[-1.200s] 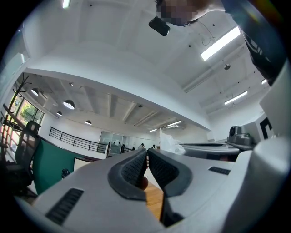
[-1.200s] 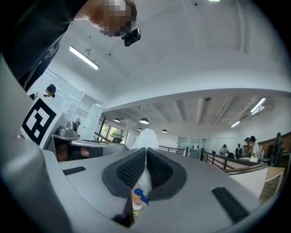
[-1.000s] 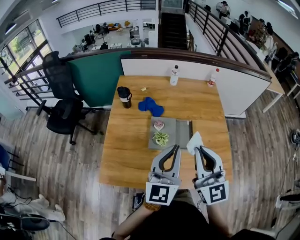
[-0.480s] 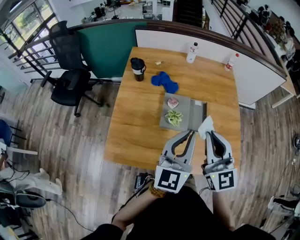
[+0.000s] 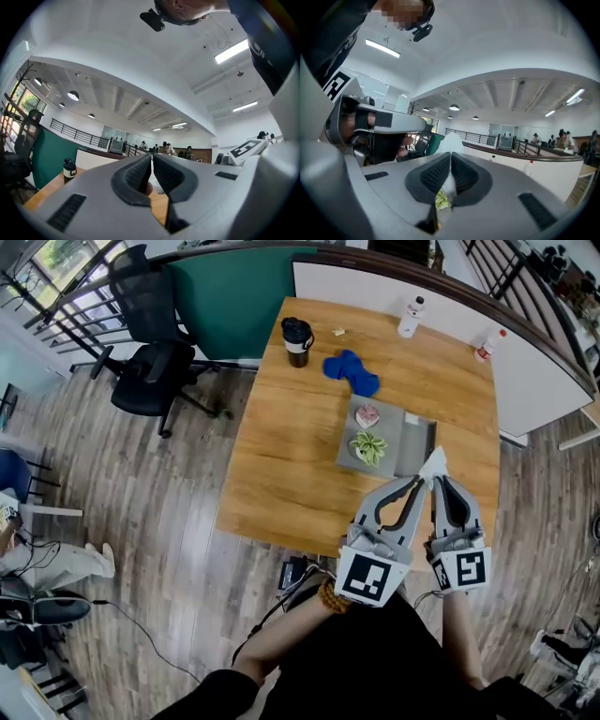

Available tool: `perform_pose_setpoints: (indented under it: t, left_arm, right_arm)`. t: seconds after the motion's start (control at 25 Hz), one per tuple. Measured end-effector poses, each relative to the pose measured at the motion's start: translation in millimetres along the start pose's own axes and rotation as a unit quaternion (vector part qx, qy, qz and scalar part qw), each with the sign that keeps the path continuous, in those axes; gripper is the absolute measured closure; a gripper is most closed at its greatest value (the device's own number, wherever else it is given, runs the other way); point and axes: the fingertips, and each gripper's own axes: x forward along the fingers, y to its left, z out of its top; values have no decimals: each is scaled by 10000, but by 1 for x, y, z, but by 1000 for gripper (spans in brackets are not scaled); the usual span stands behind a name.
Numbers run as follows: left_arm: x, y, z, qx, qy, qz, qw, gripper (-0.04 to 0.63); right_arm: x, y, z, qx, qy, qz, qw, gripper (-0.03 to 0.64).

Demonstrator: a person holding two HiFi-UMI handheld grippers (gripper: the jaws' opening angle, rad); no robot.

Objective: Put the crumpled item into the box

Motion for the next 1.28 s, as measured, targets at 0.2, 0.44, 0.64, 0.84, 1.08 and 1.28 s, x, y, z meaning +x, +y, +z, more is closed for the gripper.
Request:
perform_pose_setpoints:
  t: [0.2,0.44,0.64,0.84,1.08,1.28]
  left_arm:
    - [3,5,-6,19,-15,14,10000,563]
    - [2,8,-6,51,-70,116,9999,563]
    - [-2,9,-8,37,-95,180,9998,563]
    - [-4,7,-19,34,93,190,9998,563]
    - [-7,0,-34,51,300,83,9995,563]
    - [-3,-7,-39,68,375,-65,9993,562]
  right_arm:
    - [8,10,-17,11,143,154,9998,601]
    - [21,22,-25,66,147,350,9993,601]
    - [21,30,-50,54,423,522,9977,601]
    - [19,34,-75,138,722,593,9955,601]
    - [14,32,-102,294,959,453,9939,601]
    - [6,26,-126,428,1203,338,9912,601]
